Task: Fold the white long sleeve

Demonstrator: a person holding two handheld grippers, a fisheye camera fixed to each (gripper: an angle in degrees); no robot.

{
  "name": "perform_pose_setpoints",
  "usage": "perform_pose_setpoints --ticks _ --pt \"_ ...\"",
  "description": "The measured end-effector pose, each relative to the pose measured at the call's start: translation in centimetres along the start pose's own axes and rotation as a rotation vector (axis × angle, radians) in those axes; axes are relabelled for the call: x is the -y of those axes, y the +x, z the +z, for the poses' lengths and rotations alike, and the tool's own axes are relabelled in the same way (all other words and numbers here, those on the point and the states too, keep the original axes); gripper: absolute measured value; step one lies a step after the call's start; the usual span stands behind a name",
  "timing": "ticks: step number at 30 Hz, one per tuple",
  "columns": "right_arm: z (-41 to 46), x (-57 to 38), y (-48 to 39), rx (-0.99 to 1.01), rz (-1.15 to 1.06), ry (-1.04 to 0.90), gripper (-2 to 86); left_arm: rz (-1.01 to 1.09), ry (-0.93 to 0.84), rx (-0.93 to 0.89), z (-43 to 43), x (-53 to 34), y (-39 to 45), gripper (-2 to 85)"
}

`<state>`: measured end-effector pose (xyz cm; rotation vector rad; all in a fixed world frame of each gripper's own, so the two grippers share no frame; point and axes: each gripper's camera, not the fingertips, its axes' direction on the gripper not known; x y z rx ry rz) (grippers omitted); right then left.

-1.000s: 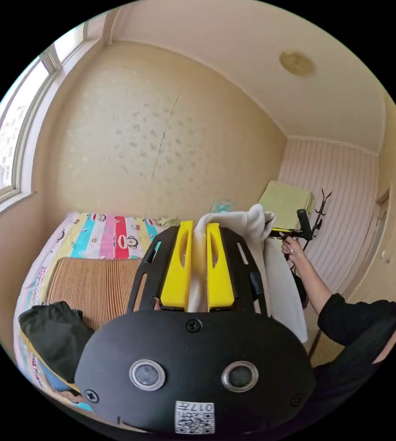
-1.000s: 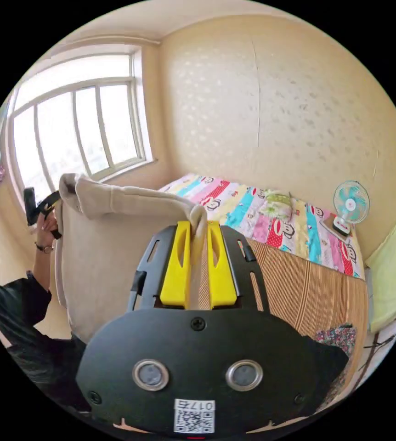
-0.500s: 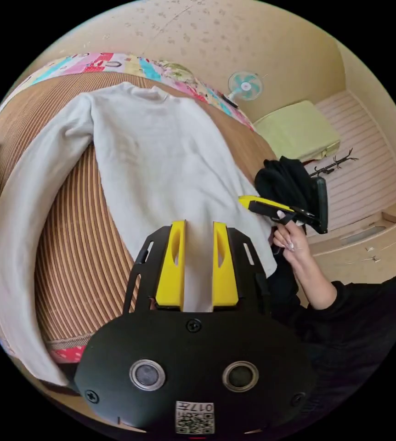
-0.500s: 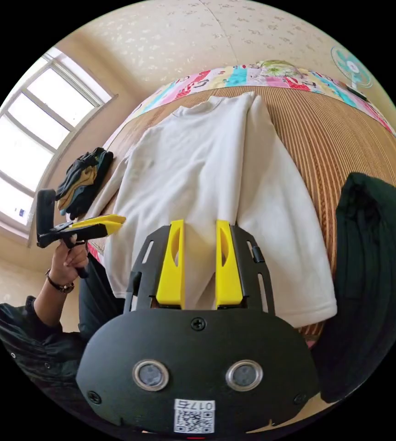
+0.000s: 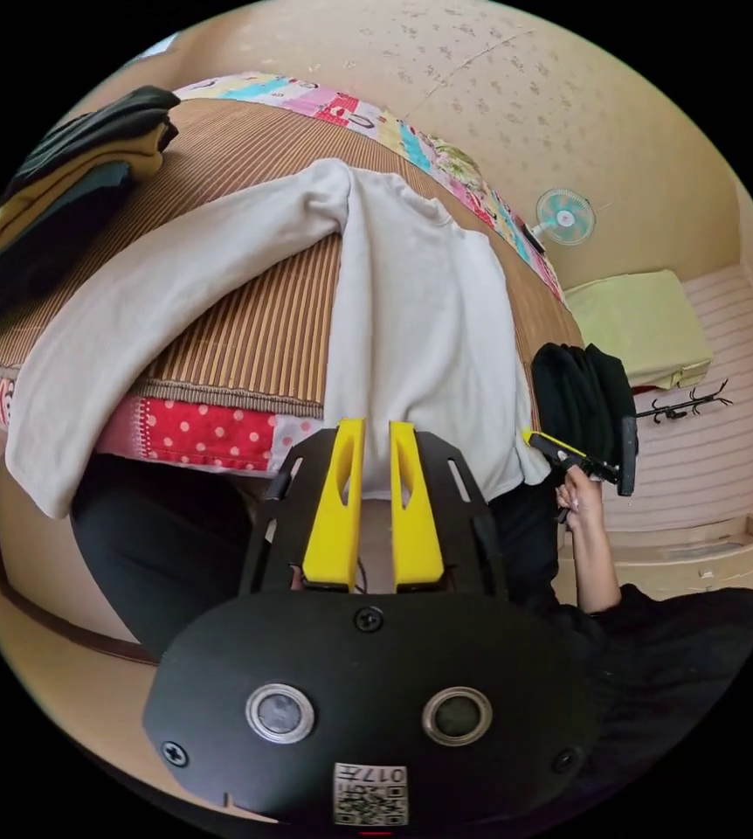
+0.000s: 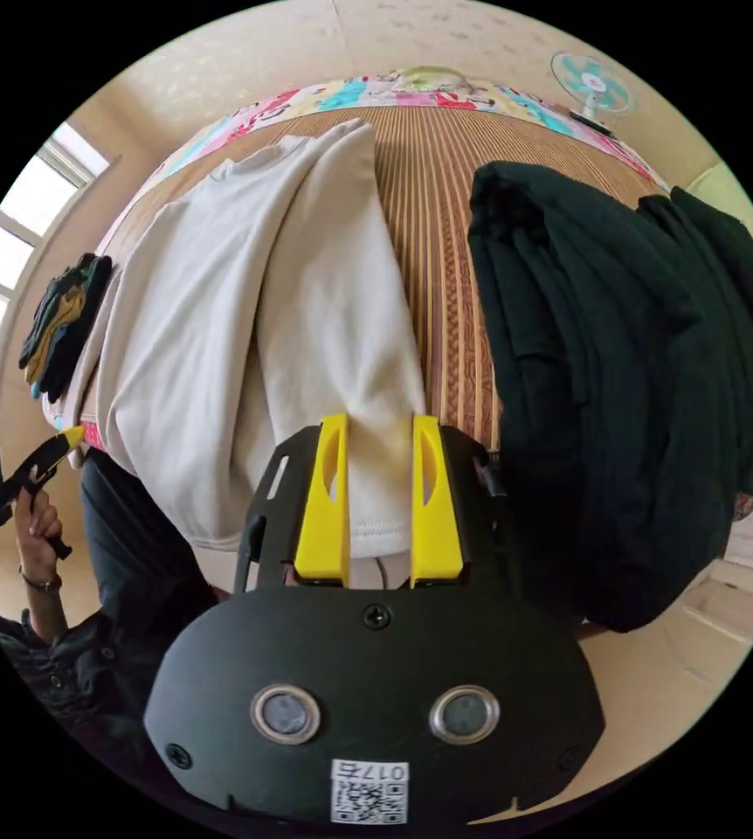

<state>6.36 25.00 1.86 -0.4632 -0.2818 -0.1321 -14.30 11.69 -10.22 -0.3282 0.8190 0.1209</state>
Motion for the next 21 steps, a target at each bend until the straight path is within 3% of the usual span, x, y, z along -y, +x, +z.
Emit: perform_pose_setpoints --ticks 2,6,8,12,14,16,19,21 --pt "-3.6 1.4 -0.8 -0.018 -0.131 -0.034 5.2 0.002 0.014 -0.013 -1.9 0.7 0.0 6.0" --pt "-15.3 2.7 1.5 -0.215 -0.184 0.206 4.3 0.067 0.126 -0.045 -5.8 1.1 0.5 6.4" --pt "-21.0 4.5 6.5 -0.402 -0.053 0.345 4.6 0.124 0.118 -0.095 -6.2 2.3 1.0 7.2" --pt "-24.8 6.9 16.5 -0.470 0.221 0.341 7.1 0.174 0.078 -0.142 -5.9 4.8 2.7 8.2" --pt "-25.1 5.5 21.4 -0.568 0.497 0.344 10.6 0.217 0.056 -0.153 -5.4 6.0 4.3 8.4" --pt "-24.7 3.4 20.6 -0.431 0.497 0.425 12.5 0.253 0.029 -0.127 -4.7 6.6 5.3 8.7" --pt "-21.8 0.6 13.7 0.028 0.096 0.602 10.9 0.288 -0.065 -0.013 -2.0 7.5 5.3 8.9" --pt "-17.6 0.7 9.3 0.211 -0.131 0.523 10.1 0.245 -0.211 0.075 0.5 7.8 4.2 7.6"
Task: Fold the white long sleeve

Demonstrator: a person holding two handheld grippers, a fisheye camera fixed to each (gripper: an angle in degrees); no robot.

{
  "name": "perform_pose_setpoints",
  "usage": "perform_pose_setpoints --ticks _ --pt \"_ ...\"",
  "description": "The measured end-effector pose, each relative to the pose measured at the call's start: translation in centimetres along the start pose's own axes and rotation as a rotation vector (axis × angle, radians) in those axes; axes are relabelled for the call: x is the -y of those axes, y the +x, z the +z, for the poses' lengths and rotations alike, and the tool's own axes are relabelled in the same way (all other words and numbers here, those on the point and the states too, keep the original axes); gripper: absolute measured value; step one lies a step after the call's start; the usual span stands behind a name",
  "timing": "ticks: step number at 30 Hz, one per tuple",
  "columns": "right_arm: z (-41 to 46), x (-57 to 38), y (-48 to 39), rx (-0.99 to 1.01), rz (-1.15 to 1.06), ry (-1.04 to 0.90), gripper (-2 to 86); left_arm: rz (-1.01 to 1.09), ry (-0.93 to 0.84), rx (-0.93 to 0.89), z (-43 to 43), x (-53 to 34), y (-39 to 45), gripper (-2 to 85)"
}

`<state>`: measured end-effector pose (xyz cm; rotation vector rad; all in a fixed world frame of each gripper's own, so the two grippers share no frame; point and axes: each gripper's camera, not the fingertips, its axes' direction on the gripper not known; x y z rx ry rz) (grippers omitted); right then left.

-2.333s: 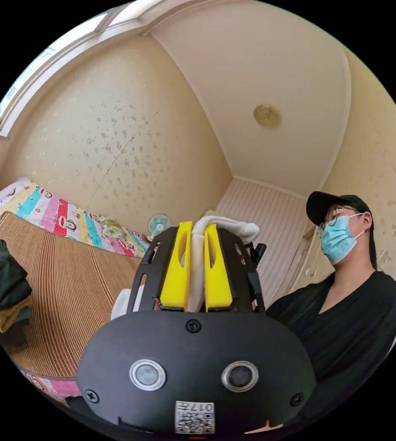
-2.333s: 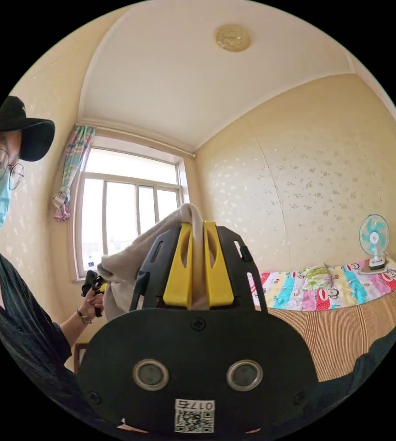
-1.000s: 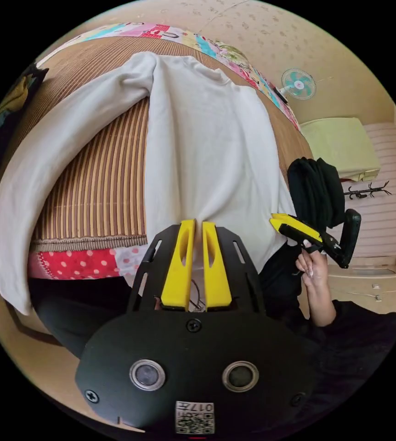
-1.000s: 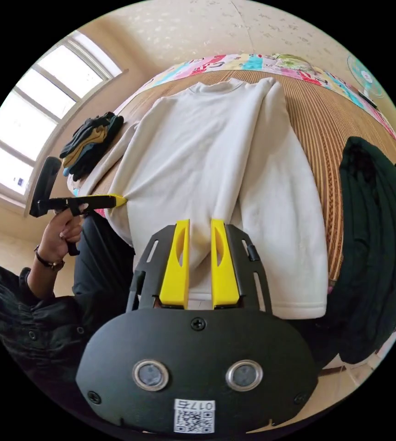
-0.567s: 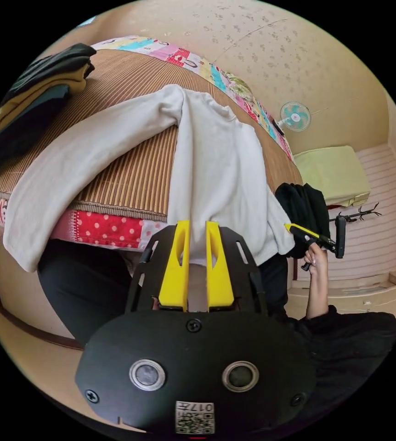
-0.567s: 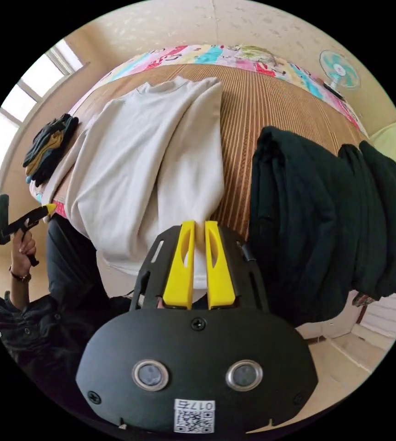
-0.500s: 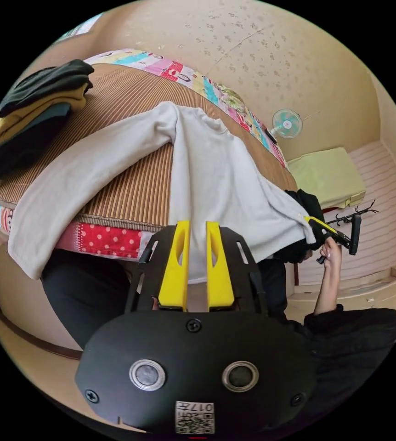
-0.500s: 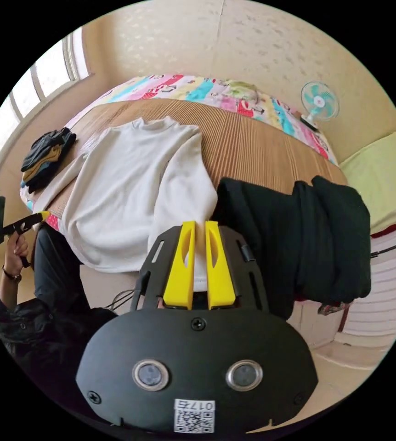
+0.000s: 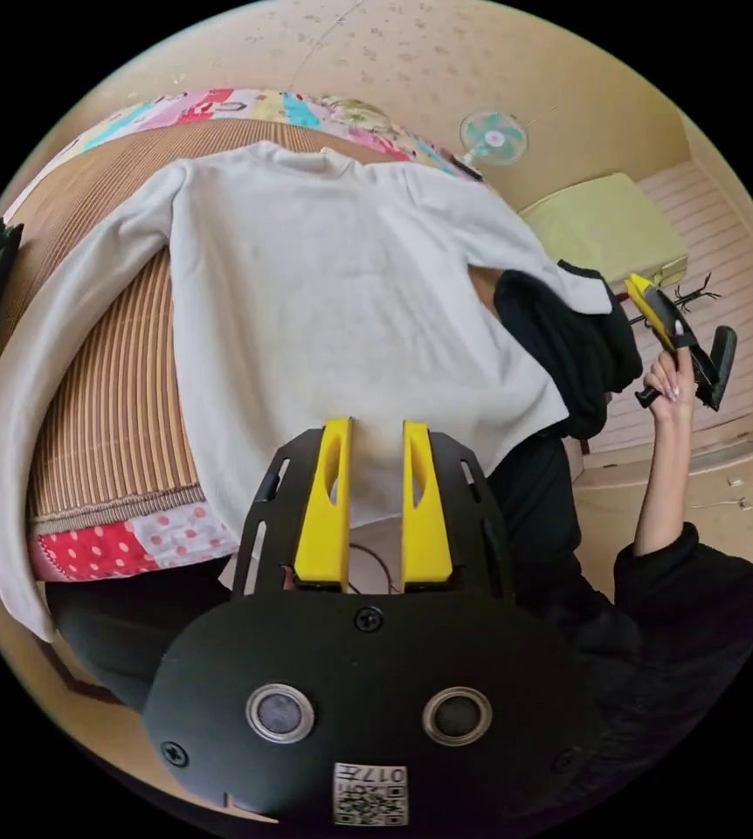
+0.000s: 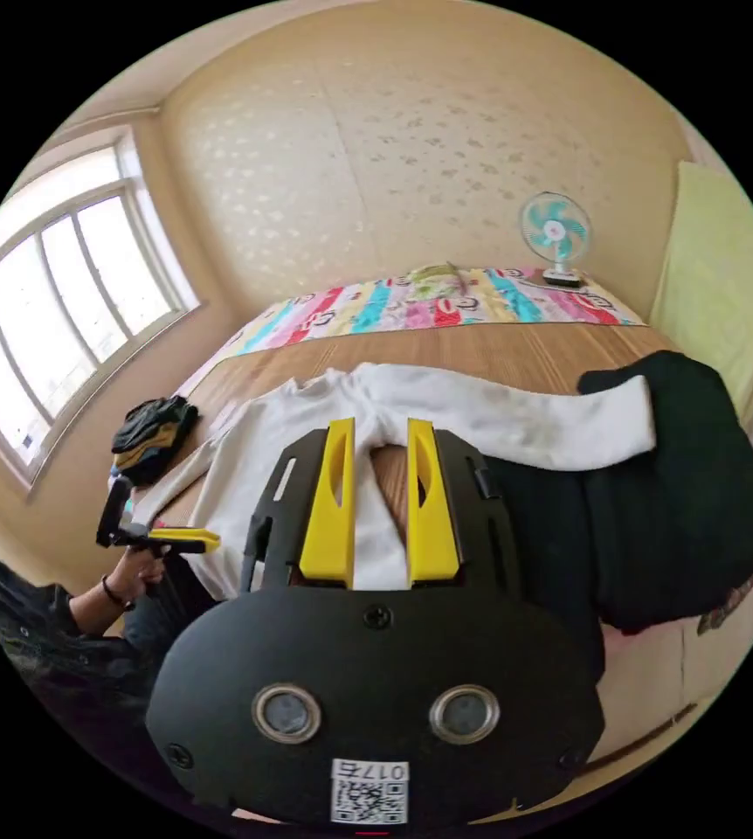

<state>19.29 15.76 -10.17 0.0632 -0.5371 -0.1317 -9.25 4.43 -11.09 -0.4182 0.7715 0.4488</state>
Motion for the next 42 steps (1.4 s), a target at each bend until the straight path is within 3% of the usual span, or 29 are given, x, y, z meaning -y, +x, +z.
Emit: perform_pose_setpoints --ticks 3,4,5,6,9,12,14,16,18,21,24,26,31,34,39,42 --pt "10.8 -4.3 -2.1 -0.008 -0.045 -0.360 9.1 -0.059 -0.073 0.030 -1.9 -0.8 -1.5 2.0" --pt "14.6 -7.1 -1.5 -0.069 0.016 -0.562 8.2 -0.060 -0.144 0.042 -2.3 -1.4 -2.1 1.2" --pt "13.0 -9.1 -2.1 -0.102 0.020 -0.389 7.2 -0.058 -0.157 0.023 -3.2 -2.4 -3.0 0.9" --pt "12.2 -10.1 -2.5 -0.127 0.001 -0.364 6.7 -0.062 -0.150 0.007 -3.9 -3.1 -3.6 1.0" --pt "10.1 -12.7 -4.1 -0.229 -0.047 -0.450 4.8 -0.178 0.093 -0.092 -10.1 -7.7 -9.0 4.6" --pt "8.9 -13.9 -3.6 -0.210 -0.031 -0.559 3.6 -0.539 0.412 -0.422 -14.5 -13.6 -18.8 11.0" --pt "7.7 -13.7 -1.3 -0.135 0.037 -0.546 3.0 -0.790 0.584 -0.775 -13.6 -16.7 -26.2 16.8" --pt "7.0 -12.8 0.4 -0.081 0.090 -0.543 2.5 -0.997 0.757 -0.916 -12.6 -19.2 -29.9 17.8" --pt "5.8 -11.3 1.1 -0.053 0.106 -0.469 2.1 -1.152 0.869 -0.935 -12.1 -21.0 -32.4 17.2" --pt "5.0 -8.2 -0.2 0.033 -0.045 -0.329 1.5 -1.296 0.973 -0.804 -12.3 -22.9 -34.0 13.0" --pt "6.8 -5.2 -2.4 0.052 -0.241 -0.241 1.8 -1.207 1.123 -0.757 -12.9 -23.3 -34.4 6.8" --pt "9.7 -3.9 -3.8 0.204 -0.317 -0.207 2.0 -1.128 1.166 -0.691 -14.9 -23.5 -34.4 3.8" --pt "20.1 -4.9 -9.8 0.454 -0.265 -0.525 2.2 -0.824 1.225 -0.303 -24.2 -22.2 -31.9 3.6" --pt "20.3 -5.7 -13.2 0.359 -0.193 -0.406 1.9 -0.595 1.247 -0.125 -28.9 -19.5 -28.4 3.7" --pt "20.3 -4.4 -12.8 0.392 -0.115 -0.417 1.2 -0.203 1.225 -0.143 -30.0 -9.0 -19.3 3.6" --pt "17.4 -4.0 -9.6 0.540 -0.137 -0.427 0.9 0.045 1.103 -0.245 -25.5 0.3 -11.0 3.6"
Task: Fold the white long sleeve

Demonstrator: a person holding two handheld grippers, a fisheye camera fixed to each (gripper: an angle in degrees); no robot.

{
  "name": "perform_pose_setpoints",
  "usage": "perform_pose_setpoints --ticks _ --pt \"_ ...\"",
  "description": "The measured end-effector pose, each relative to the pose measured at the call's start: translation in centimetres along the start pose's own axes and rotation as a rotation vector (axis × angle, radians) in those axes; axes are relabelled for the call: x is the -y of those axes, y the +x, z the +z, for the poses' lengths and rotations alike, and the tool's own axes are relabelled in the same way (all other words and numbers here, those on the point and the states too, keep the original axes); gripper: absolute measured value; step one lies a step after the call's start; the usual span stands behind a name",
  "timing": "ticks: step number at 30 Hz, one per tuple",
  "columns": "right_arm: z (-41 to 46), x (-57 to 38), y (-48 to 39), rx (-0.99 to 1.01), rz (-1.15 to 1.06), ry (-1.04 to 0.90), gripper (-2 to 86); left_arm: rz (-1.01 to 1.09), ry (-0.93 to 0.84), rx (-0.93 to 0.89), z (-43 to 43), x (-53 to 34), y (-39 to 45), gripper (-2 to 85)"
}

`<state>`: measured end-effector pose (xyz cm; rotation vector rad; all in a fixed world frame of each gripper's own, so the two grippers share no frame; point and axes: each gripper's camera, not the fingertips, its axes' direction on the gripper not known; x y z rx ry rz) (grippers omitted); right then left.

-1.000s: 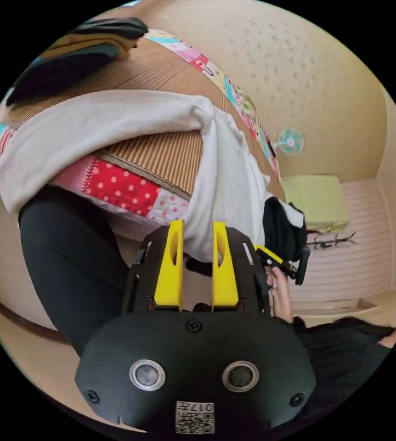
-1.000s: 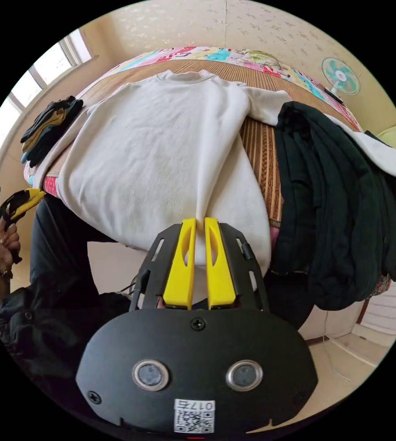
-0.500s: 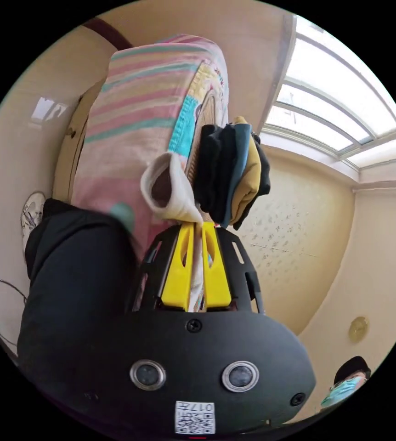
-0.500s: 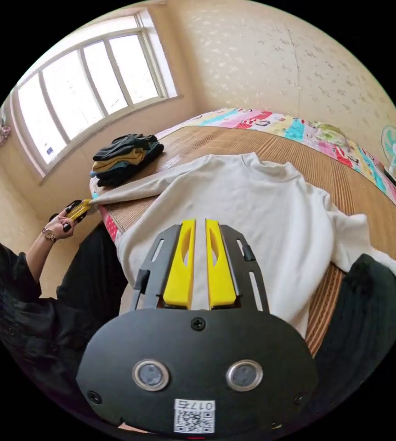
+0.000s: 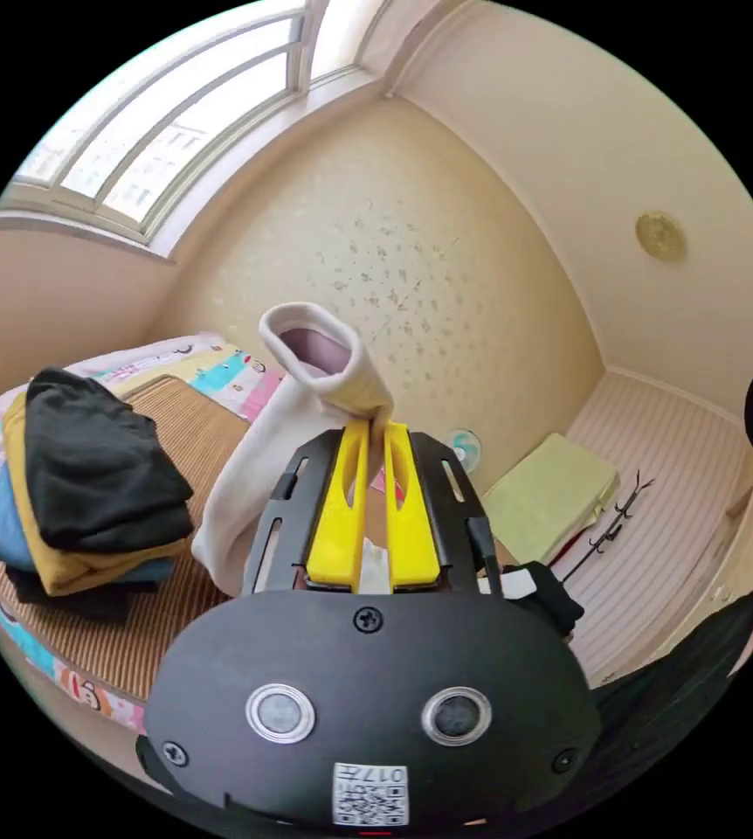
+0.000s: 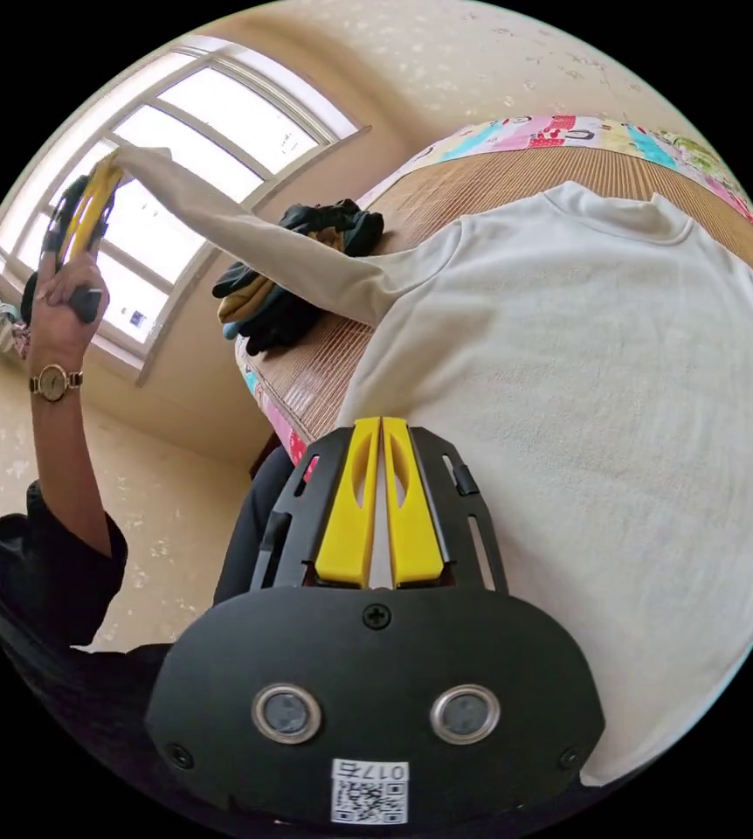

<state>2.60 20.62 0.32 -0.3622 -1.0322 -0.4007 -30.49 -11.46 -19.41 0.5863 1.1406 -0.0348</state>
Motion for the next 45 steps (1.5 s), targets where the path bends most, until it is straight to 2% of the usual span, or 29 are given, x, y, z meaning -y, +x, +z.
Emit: perform_pose_setpoints --ticks 2,6,8,10,13,17,19,21,22,26,28,30,33,35,36,38,40,41,43,45 --pt "-4.4 -2.3 1.6 0.041 0.026 0.025 0.9 0.076 -0.125 -0.106 9.8 -3.3 4.6 3.7" --pt "-12.1 -6.5 3.4 -0.055 0.072 0.072 1.3 0.168 -0.357 -0.138 22.9 -12.4 9.5 4.0" --pt "-17.8 -9.4 4.5 -0.140 0.098 0.134 2.1 0.147 -0.532 -0.133 29.6 -20.0 10.2 6.6" --pt "-22.4 -11.5 5.6 -0.237 0.136 0.213 3.4 0.072 -0.667 -0.130 32.8 -25.0 9.7 10.7" --pt "-31.0 -14.8 8.6 -0.377 0.269 0.425 7.2 0.011 -0.674 -0.103 31.7 -29.6 9.5 13.2" --pt "-41.4 -18.3 15.8 -0.379 0.532 0.774 11.4 0.010 -0.656 -0.053 26.1 -31.0 8.7 12.8" --pt "-43.8 -18.5 18.8 -0.422 0.622 0.864 12.1 0.032 -0.637 0.008 22.8 -30.6 7.8 12.8" --pt "-44.7 -17.5 21.4 -0.538 0.710 0.874 12.3 0.037 -0.602 0.103 19.0 -29.8 6.3 12.7" --pt "-44.7 -16.7 23.3 -0.595 0.797 0.850 12.1 0.021 -0.568 0.164 16.2 -29.1 5.0 12.7" --pt "-43.5 -14.1 27.5 -0.563 0.923 0.822 6.8 -0.122 -0.426 0.320 6.7 -26.9 0.5 12.7" --pt "-43.3 -13.2 27.0 -0.580 0.959 0.891 4.8 -0.174 -0.369 0.357 3.4 -26.6 -0.5 12.7" --pt "-42.9 -11.3 25.2 -0.509 0.893 0.995 4.2 -0.204 -0.330 0.384 0.9 -26.6 -0.8 12.7" --pt "-40.0 -4.2 19.9 -0.284 0.591 1.045 3.9 -0.187 -0.321 0.397 -0.6 -27.6 0.3 12.7" --pt "-34.2 3.0 13.9 -0.143 0.316 0.915 3.9 -0.179 -0.384 0.391 0.5 -29.1 1.0 12.7" --pt "-32.3 4.6 12.3 -0.115 0.255 0.870 3.9 -0.182 -0.401 0.380 1.0 -29.6 1.2 12.7" --pt "-23.0 9.4 6.2 -0.035 0.049 0.644 4.4 -0.199 -0.429 0.319 2.4 -31.1 1.9 12.7" --pt "-15.4 10.6 2.7 -0.021 -0.062 0.435 5.3 -0.201 -0.435 0.288 3.4 -31.8 2.5 12.6" --pt "-10.7 10.1 1.3 -0.043 -0.092 0.292 6.0 -0.194 -0.444 0.282 4.0 -32.0 2.8 12.6" --pt "-6.4 7.6 0.6 -0.095 -0.069 0.186 7.5 -0.183 -0.451 0.281 4.4 -31.8 3.3 12.6" --pt "-5.0 4.1 0.5 -0.155 -0.034 0.171 7.9 -0.170 -0.453 0.291 4.6 -31.5 3.7 12.5"
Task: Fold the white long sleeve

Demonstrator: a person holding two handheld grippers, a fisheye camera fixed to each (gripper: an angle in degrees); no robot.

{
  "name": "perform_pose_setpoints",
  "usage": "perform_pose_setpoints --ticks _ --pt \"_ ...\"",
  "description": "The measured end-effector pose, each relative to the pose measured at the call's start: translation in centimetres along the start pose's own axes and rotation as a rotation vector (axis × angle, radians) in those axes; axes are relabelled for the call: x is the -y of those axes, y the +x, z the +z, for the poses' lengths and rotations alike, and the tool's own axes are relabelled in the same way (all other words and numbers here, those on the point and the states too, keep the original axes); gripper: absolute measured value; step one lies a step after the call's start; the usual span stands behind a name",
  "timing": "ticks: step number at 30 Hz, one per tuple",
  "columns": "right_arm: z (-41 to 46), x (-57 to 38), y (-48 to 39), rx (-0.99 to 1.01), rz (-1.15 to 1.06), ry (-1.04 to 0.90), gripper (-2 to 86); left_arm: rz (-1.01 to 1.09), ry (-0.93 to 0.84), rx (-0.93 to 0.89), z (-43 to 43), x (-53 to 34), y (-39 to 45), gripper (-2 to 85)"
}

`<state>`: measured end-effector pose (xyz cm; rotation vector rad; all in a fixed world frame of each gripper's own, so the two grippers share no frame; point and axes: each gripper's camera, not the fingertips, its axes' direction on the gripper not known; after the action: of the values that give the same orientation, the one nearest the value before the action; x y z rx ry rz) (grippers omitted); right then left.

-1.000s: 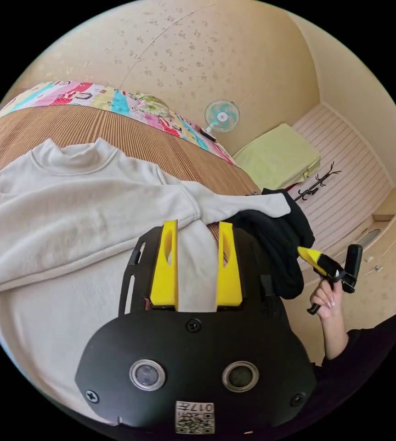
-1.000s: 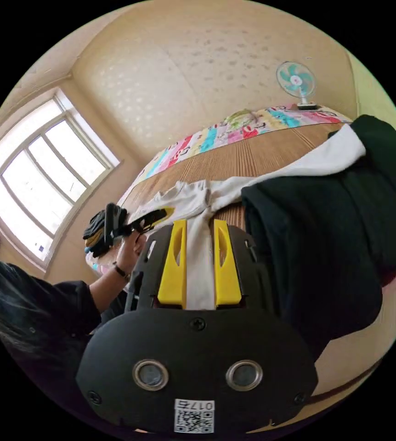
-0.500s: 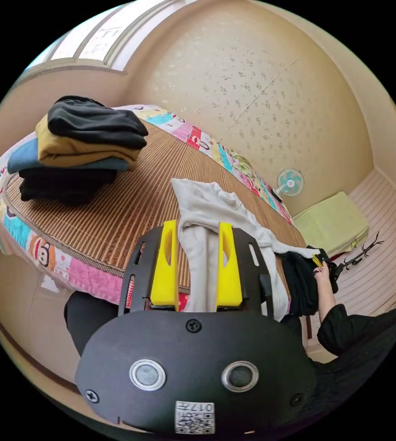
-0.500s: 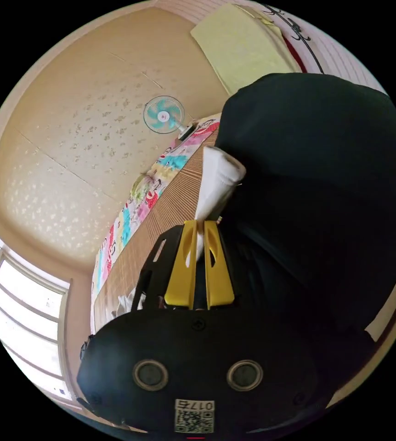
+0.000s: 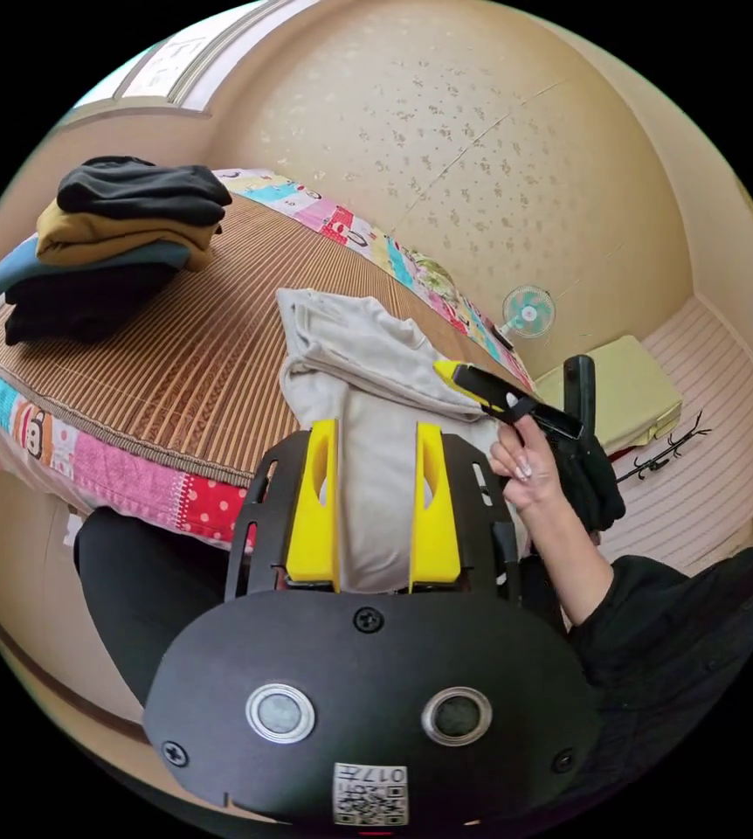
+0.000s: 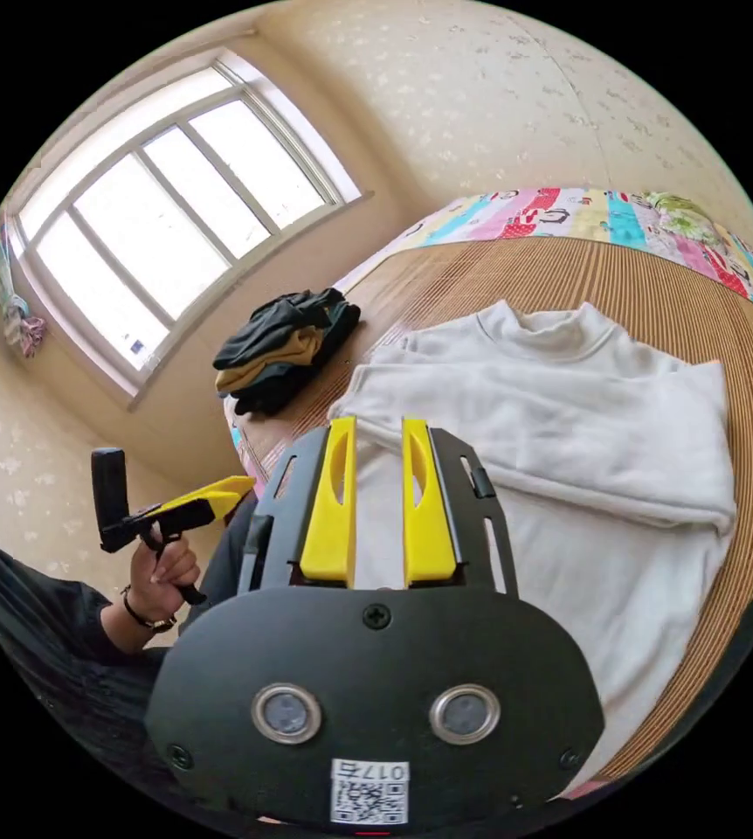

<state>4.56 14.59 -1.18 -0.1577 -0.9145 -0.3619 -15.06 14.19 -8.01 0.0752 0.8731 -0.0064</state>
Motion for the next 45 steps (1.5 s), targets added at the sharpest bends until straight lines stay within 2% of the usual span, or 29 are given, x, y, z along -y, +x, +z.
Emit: perform_pose_setpoints --ticks 4,6,8,9,10,12,14,19,22,24,25,26,28,31,36,39,42,45 --pt "-3.0 -7.1 0.0 -0.346 0.085 -0.028 8.4 0.076 -0.084 0.075 2.4 0.3 1.3 11.5" --pt "-4.1 -9.2 0.5 -0.474 0.117 -0.051 8.4 0.114 -0.119 0.060 4.3 0.4 2.0 10.3" --pt "-3.6 -10.4 2.2 -0.571 0.170 -0.121 8.3 0.184 -0.219 -0.014 8.2 1.6 2.9 4.8" --pt "-3.0 -10.4 3.0 -0.576 0.197 -0.154 8.2 0.188 -0.265 -0.006 9.4 2.1 3.0 3.0" --pt "-1.4 -10.1 4.8 -0.543 0.253 -0.251 8.0 0.170 -0.341 0.090 11.8 3.2 3.0 0.8" --pt "-0.8 -8.8 5.6 -0.528 0.269 -0.212 7.8 0.222 -0.416 0.150 14.2 5.3 3.8 -0.2" --pt "1.4 -5.7 6.4 -0.580 0.285 -0.261 7.3 0.276 -0.511 0.229 16.9 8.9 5.2 -0.8" --pt "6.7 2.0 8.3 -0.706 0.212 -0.230 5.5 0.398 -0.448 0.390 22.4 16.2 5.8 -0.9" --pt "7.8 6.6 11.9 -0.655 0.194 -0.202 5.6 0.377 -0.412 0.437 24.0 21.3 4.2 -0.5" --pt "6.6 8.4 14.2 -0.532 0.276 -0.265 6.0 0.299 -0.429 0.373 23.1 23.5 2.6 0.5" --pt "5.3 9.0 15.3 -0.438 0.330 -0.322 6.2 0.251 -0.388 0.360 21.1 24.0 1.5 1.4" --pt "3.1 8.2 15.5 -0.367 0.356 -0.298 5.9 0.240 -0.313 0.334 18.2 23.4 0.6 2.9" --pt "-1.3 4.9 14.2 -0.311 0.321 -0.141 6.2 0.244 -0.245 0.270 13.7 20.9 -0.9 6.1" --pt "-6.5 -3.9 12.3 -0.383 0.280 0.003 8.2 0.174 -0.230 0.204 7.2 14.2 -4.1 10.5" --pt "-7.9 -15.8 11.8 -0.416 0.385 0.040 9.5 -0.004 -0.201 0.076 0.6 3.1 -7.5 12.5" --pt "-9.1 -18.3 10.9 -0.403 0.483 0.097 7.3 -0.023 -0.122 0.114 -1.3 -0.9 -6.2 9.2" --pt "-10.4 -19.6 10.7 -0.294 0.587 0.211 4.8 -0.072 -0.126 0.147 -2.1 -0.8 -6.0 5.8" --pt "-13.8 -20.4 9.7 -0.076 0.544 0.360 3.8 -0.077 -0.101 -0.105 -5.6 1.0 -6.7 4.7"
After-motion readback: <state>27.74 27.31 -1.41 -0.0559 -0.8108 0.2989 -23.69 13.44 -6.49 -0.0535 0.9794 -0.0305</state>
